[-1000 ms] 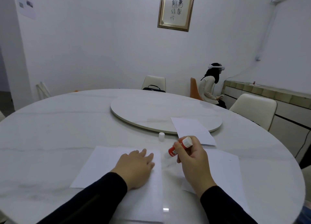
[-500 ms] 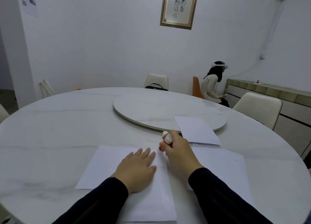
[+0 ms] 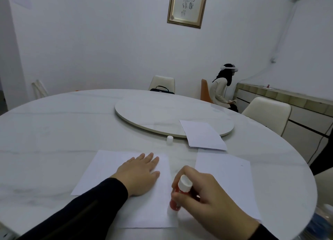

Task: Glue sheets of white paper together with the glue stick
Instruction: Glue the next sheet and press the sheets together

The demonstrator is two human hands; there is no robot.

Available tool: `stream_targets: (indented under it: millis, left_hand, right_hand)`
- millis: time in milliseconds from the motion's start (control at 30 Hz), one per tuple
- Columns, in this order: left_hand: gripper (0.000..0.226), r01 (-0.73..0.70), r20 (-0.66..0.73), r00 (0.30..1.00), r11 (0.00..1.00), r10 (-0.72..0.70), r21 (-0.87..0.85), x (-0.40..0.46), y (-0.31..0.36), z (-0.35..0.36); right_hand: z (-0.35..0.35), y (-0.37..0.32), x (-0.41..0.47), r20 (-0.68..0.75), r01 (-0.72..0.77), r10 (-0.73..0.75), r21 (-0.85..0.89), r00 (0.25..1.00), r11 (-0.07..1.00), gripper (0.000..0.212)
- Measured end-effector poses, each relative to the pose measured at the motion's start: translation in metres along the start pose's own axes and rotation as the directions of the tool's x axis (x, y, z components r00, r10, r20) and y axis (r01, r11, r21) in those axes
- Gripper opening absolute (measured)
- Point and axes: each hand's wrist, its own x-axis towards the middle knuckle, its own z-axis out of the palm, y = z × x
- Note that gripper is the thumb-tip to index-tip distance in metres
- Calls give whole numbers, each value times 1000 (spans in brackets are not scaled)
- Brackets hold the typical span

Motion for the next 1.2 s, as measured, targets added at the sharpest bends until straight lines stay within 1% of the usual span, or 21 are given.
stream_targets:
  millis: [67, 133, 167, 233, 300, 333, 367, 400, 467, 500, 533, 567, 600, 667, 700, 733, 767, 833, 900, 1067, 1200]
  left_hand:
    - [57, 16, 17, 1000, 1000, -16, 7, -1, 0, -3]
    - [58, 76, 19, 997, 996, -77, 46, -1, 2, -2]
    - [59, 135, -2, 991, 987, -136, 86, -3, 6, -2]
    - [59, 296, -108, 954, 933, -279, 206, -8, 14, -4]
    - [60, 401, -203, 913, 870, -354, 287, -11, 18, -13]
    - [61, 423, -234, 901, 862, -366, 278, -12, 15, -17]
    - [62, 390, -245, 911, 888, -333, 243, -11, 11, -19]
    - [62, 294, -215, 943, 939, -254, 179, -11, 5, -20]
    - [59, 33, -48, 998, 999, -33, -10, -16, -3, -22]
    - [59, -58, 24, 998, 995, 60, -84, -20, -4, -22]
    - [60, -102, 70, 991, 989, 110, -104, -24, -4, -20]
    - [61, -106, 86, 990, 992, 113, -74, -27, -3, -15]
    - [62, -67, 73, 995, 998, 68, -19, -29, -1, -9]
    - [64, 102, -38, 994, 992, -99, 79, -28, 6, -1]
    - [65, 194, -102, 978, 974, -183, 115, -27, 11, 0]
    - [66, 255, -152, 960, 957, -234, 140, -25, 16, 1]
    - [65, 262, -192, 954, 953, -232, 151, -23, 19, 2]
    - [59, 115, -178, 980, 985, -91, 129, -17, 20, 4]
    - [54, -32, -90, 995, 999, 36, 39, -14, 17, 6]
    - [52, -54, -84, 995, 998, 56, 29, -12, 15, 11]
    - [52, -47, -78, 996, 999, 49, 18, -11, 14, 10]
  right_hand:
    - [-3, -1, -6, 46, -9, 7, 53, 999, 999, 3]
    - [-8, 1, -8, 19, 13, -16, 134, 1000, 991, 6]
    - [-12, 3, -8, -44, 32, -22, 229, 999, 973, 9]
    - [-21, 7, -7, -221, 88, 10, 430, 975, 899, 18]
    - [-29, 10, -6, -372, 148, 63, 512, 926, 846, 37]
    - [-33, 10, -6, -436, 159, 96, 512, 895, 844, 41]
    - [-36, 10, -6, -485, 157, 131, 509, 865, 846, 35]
    - [-38, 10, -5, -514, 144, 162, 505, 842, 851, 22]
    - [-40, 11, -3, -529, 78, 216, 478, 820, 875, 3]
    - [-39, 14, -2, -533, 47, 231, 457, 814, 888, 4]
    - [-38, 16, 0, -534, 29, 237, 442, 811, 897, 5]
    - [-36, 17, 2, -535, 15, 243, 431, 809, 902, 6]
    - [-34, 17, 5, -533, -5, 249, 417, 808, 909, 6]
    - [-29, 18, 11, -530, -40, 253, 380, 810, 924, 5]
    - [-27, 19, 15, -531, -50, 247, 358, 811, 932, 5]
    - [-25, 20, 20, -530, -62, 240, 331, 813, 942, 5]
    - [-23, 21, 25, -523, -82, 237, 301, 819, 950, 5]
    - [-19, 23, 40, -487, -124, 237, 253, 841, 960, 6]
    - [-14, 25, 55, -440, -160, 239, 208, 866, 965, 8]
    - [2, 35, 83, -353, -205, 216, 67, 911, 976, 4]
    - [9, 40, 88, -324, -246, 216, -53, 921, 968, 11]
